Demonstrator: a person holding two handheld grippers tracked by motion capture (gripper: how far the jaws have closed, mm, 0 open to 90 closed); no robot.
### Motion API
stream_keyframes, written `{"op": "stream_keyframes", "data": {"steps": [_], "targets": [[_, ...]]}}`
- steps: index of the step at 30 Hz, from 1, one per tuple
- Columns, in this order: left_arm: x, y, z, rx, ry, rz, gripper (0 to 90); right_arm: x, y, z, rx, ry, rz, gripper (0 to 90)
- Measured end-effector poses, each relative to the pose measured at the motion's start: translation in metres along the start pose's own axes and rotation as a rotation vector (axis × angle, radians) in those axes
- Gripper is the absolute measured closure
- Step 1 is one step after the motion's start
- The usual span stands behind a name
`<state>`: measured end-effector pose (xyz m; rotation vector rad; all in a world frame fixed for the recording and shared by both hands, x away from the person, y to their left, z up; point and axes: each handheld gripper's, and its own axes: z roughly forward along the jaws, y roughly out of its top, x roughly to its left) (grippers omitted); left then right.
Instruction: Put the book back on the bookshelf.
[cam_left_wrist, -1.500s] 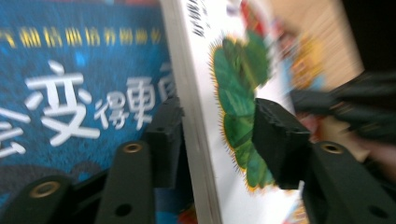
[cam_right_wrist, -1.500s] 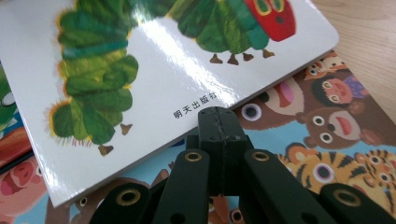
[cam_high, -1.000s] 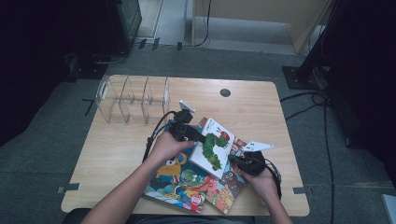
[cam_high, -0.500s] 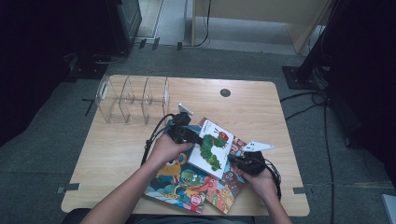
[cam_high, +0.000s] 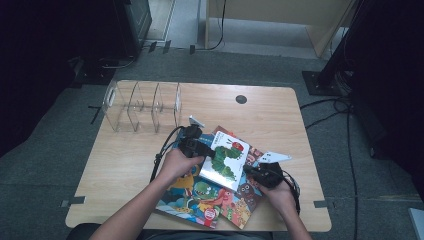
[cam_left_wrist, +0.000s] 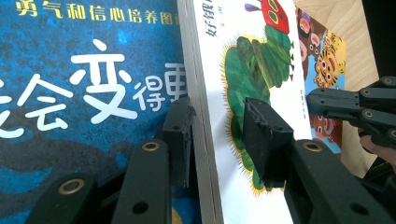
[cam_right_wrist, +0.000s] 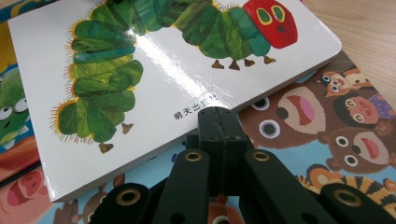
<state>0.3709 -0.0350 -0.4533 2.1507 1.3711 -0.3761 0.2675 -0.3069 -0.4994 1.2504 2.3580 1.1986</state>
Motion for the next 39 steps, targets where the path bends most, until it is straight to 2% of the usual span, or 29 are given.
{"op": "stream_keyframes", "data": {"steps": [4, 8, 9, 11, 15, 16, 18, 21, 25, 27, 28, 33, 34, 38, 39], "targets": [[0.000, 0.000, 0.000, 0.001, -0.002, 0.017, 61.0, 0.002, 0.001, 0.000, 0.010, -0.012, -0.012, 90.0], [0.000, -0.001, 0.002, 0.021, -0.004, 0.037, 56.3, 0.002, 0.000, 0.000, 0.014, -0.015, -0.018, 90.0], [0.000, -0.001, 0.006, 0.048, -0.018, 0.046, 54.2, 0.002, 0.001, 0.000, 0.014, -0.018, -0.017, 90.0], [0.000, -0.002, 0.008, 0.053, -0.020, 0.058, 51.0, 0.003, 0.001, 0.000, 0.015, -0.019, -0.018, 90.0], [-0.001, -0.002, 0.010, 0.055, -0.028, 0.046, 49.4, 0.003, 0.001, 0.001, 0.014, -0.018, -0.020, 90.0], [-0.001, -0.001, 0.010, 0.056, -0.037, 0.022, 50.3, 0.002, 0.001, 0.001, 0.015, -0.016, -0.020, 90.0], [0.000, -0.001, 0.009, 0.056, -0.043, 0.014, 51.6, 0.003, 0.001, 0.001, 0.017, -0.017, -0.019, 90.0], [0.004, 0.004, 0.002, 0.080, -0.089, -0.034, 58.9, 0.003, 0.002, 0.001, 0.018, -0.019, -0.023, 90.0], [0.003, 0.007, -0.004, 0.094, -0.110, -0.044, 63.8, 0.002, 0.002, 0.002, 0.014, -0.017, -0.016, 90.0], [0.001, 0.010, -0.009, 0.090, -0.131, -0.040, 65.3, 0.002, 0.002, 0.002, 0.013, -0.014, -0.015, 90.0], [-0.005, 0.015, -0.016, 0.087, -0.154, -0.030, 68.5, 0.002, 0.002, 0.002, 0.013, -0.012, -0.011, 90.0], [-0.017, 0.023, -0.027, 0.088, -0.192, 0.005, 73.7, 0.003, 0.003, 0.004, 0.010, -0.003, -0.021, 88.5], [-0.024, 0.028, -0.031, 0.095, -0.184, 0.017, 76.0, 0.003, 0.004, 0.006, 0.007, 0.013, -0.023, 82.0], [-0.029, 0.031, -0.031, 0.112, -0.170, 0.024, 76.3, 0.003, 0.005, 0.006, 0.003, 0.016, -0.044, 80.0], [-0.029, 0.031, -0.031, 0.113, -0.169, 0.020, 76.5, 0.002, 0.005, 0.006, 0.004, 0.017, -0.037, 78.2]]}}
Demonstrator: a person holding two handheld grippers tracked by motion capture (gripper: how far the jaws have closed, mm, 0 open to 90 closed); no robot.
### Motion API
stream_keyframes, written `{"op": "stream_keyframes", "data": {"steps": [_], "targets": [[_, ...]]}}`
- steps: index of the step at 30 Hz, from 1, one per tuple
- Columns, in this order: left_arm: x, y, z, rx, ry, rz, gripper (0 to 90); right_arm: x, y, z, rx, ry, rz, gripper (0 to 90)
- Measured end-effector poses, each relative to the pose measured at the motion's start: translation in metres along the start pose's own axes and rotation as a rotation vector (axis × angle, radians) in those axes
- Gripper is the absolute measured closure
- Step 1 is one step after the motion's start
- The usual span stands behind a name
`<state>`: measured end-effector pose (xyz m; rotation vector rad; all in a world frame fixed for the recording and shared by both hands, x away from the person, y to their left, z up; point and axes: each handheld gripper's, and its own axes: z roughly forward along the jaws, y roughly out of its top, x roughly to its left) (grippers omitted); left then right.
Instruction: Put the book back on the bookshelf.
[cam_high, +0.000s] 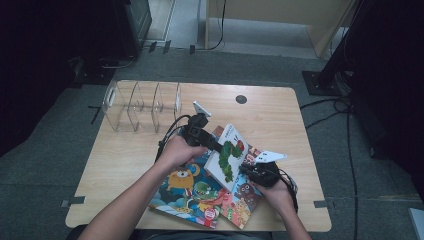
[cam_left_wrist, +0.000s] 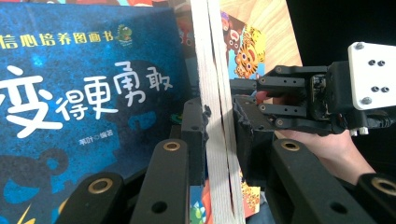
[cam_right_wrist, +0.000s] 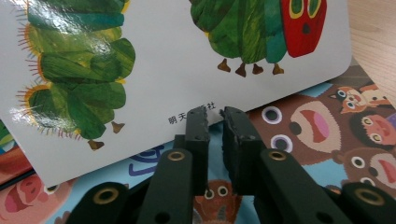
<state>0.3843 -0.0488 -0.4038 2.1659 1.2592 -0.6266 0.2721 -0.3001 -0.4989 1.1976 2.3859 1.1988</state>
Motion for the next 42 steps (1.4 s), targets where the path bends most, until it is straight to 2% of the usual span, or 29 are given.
{"op": "stream_keyframes", "data": {"steps": [4, 6, 7, 9, 15, 16, 24, 30, 33, 35, 39, 42], "targets": [[-0.007, 0.002, 0.001, 0.006, 0.005, 0.008, 77.3, -0.003, 0.001, -0.002, -0.012, 0.012, 0.018, 76.3], [-0.014, 0.002, 0.000, 0.014, 0.028, 0.029, 77.3, -0.003, 0.003, -0.003, -0.016, 0.012, 0.017, 77.9], [-0.021, 0.002, -0.001, 0.021, 0.056, 0.046, 77.1, -0.002, 0.004, -0.003, -0.023, 0.015, 0.013, 80.6], [-0.023, 0.003, 0.000, 0.027, 0.068, 0.053, 76.9, -0.001, 0.004, -0.003, -0.028, 0.017, 0.012, 81.2], [-0.029, 0.006, 0.004, 0.029, 0.094, 0.045, 76.0, -0.002, 0.004, -0.001, -0.025, 0.024, 0.012, 82.4], [-0.028, 0.007, 0.006, 0.042, 0.106, 0.045, 75.6, -0.002, 0.004, -0.001, -0.027, 0.024, 0.010, 82.4], [-0.028, 0.010, 0.018, 0.066, 0.102, 0.034, 74.9, -0.002, 0.004, -0.001, -0.023, 0.018, 0.007, 80.9], [-0.031, 0.017, 0.018, 0.099, 0.099, 0.027, 76.9, -0.004, 0.003, -0.003, -0.020, 0.009, 0.015, 74.0], [-0.038, 0.019, 0.016, 0.091, 0.096, 0.046, 77.5, -0.007, 0.003, -0.008, -0.040, 0.008, 0.014, 70.9], [-0.047, 0.022, 0.009, 0.082, 0.114, 0.081, 77.6, -0.011, 0.003, -0.013, -0.080, 0.001, 0.026, 68.1], [-0.053, 0.024, -0.001, 0.073, 0.125, 0.102, 77.7, -0.012, 0.003, -0.016, -0.100, -0.015, 0.022, 65.1], [-0.050, 0.023, -0.013, 0.059, 0.127, 0.100, 77.7, -0.011, 0.004, -0.013, -0.095, -0.027, 0.002, 61.3]]}}
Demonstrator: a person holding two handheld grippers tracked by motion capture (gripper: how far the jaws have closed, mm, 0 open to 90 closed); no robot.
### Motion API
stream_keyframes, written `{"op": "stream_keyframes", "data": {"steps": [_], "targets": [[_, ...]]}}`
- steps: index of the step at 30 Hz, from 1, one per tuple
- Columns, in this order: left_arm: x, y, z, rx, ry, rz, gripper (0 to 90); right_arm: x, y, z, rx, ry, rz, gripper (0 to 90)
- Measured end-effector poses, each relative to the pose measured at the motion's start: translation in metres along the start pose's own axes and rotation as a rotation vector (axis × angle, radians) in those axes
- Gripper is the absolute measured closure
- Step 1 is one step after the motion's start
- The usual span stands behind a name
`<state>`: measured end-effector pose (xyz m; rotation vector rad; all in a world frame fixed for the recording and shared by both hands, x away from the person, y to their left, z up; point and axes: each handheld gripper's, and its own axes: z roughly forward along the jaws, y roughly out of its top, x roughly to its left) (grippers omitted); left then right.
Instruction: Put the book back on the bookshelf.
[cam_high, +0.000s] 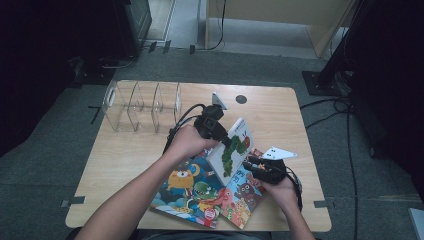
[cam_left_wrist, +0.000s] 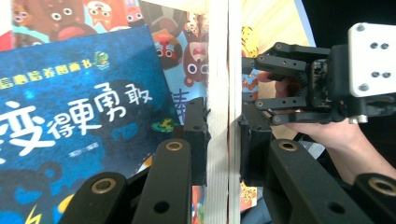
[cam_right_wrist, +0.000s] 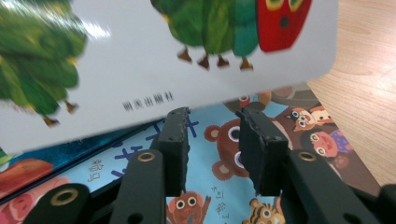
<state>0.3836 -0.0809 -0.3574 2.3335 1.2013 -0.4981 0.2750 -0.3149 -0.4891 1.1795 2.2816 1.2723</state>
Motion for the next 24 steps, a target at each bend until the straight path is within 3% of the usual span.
{"op": "stream_keyframes", "data": {"steps": [5, 10, 19, 24], "targets": [[0.007, -0.003, -0.009, -0.021, 0.000, -0.013, 77.7, 0.001, 0.002, 0.004, 0.004, -0.009, -0.010, 58.7], [0.020, -0.012, -0.022, -0.043, 0.064, -0.025, 77.7, 0.002, 0.004, 0.011, 0.010, -0.010, -0.019, 55.9], [0.041, -0.027, -0.044, -0.080, 0.100, -0.051, 77.7, 0.005, 0.006, 0.020, -0.007, -0.011, -0.040, 51.4], [0.048, -0.033, -0.053, -0.091, 0.122, -0.055, 77.7, 0.004, 0.007, 0.023, -0.004, -0.017, -0.028, 48.8]]}}
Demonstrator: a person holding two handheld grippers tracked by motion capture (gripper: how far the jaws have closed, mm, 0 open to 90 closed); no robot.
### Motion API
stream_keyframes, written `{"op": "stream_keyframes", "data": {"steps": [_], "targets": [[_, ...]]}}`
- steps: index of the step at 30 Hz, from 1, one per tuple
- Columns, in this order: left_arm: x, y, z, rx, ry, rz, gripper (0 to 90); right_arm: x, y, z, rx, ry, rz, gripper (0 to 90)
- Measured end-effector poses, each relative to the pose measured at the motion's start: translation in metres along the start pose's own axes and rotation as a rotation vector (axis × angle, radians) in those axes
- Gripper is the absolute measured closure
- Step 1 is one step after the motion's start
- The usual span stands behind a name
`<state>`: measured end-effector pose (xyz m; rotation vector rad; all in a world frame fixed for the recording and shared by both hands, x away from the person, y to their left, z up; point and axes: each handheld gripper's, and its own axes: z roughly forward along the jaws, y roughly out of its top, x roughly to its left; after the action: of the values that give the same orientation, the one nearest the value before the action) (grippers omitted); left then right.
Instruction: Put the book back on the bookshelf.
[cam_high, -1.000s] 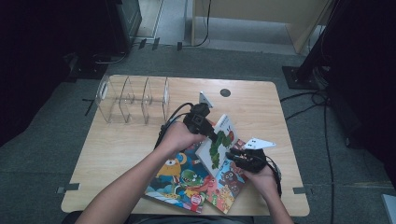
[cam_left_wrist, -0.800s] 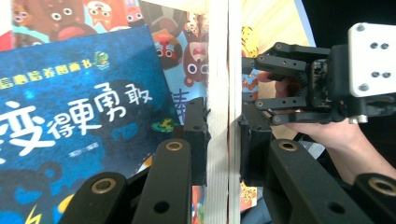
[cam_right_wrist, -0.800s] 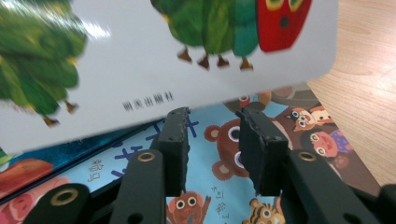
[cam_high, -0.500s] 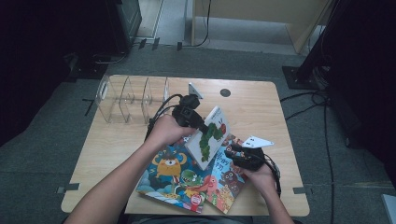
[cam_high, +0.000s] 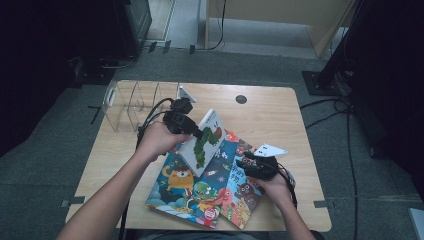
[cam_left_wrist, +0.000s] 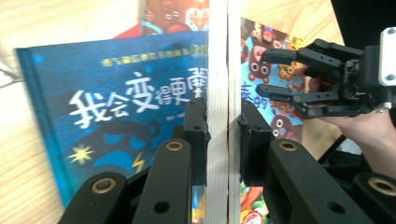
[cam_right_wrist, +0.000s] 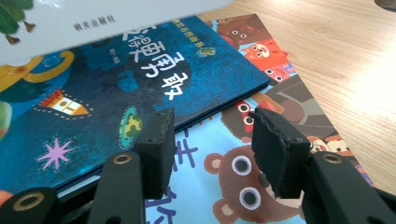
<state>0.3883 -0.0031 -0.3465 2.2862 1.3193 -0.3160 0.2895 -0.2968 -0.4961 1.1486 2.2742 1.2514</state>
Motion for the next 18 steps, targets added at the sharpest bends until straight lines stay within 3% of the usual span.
{"op": "stream_keyframes", "data": {"steps": [10, 15, 18], "targets": [[0.024, -0.013, -0.021, -0.028, 0.051, -0.034, 77.8, 0.001, 0.000, 0.011, 0.063, -0.002, -0.032, 47.5], [0.033, -0.019, -0.027, -0.038, 0.062, -0.052, 77.8, 0.001, -0.001, 0.012, 0.054, 0.000, -0.044, 45.6], [0.041, -0.025, -0.031, -0.036, 0.078, -0.069, 77.7, 0.003, -0.005, 0.013, 0.033, -0.005, -0.088, 42.9]]}}
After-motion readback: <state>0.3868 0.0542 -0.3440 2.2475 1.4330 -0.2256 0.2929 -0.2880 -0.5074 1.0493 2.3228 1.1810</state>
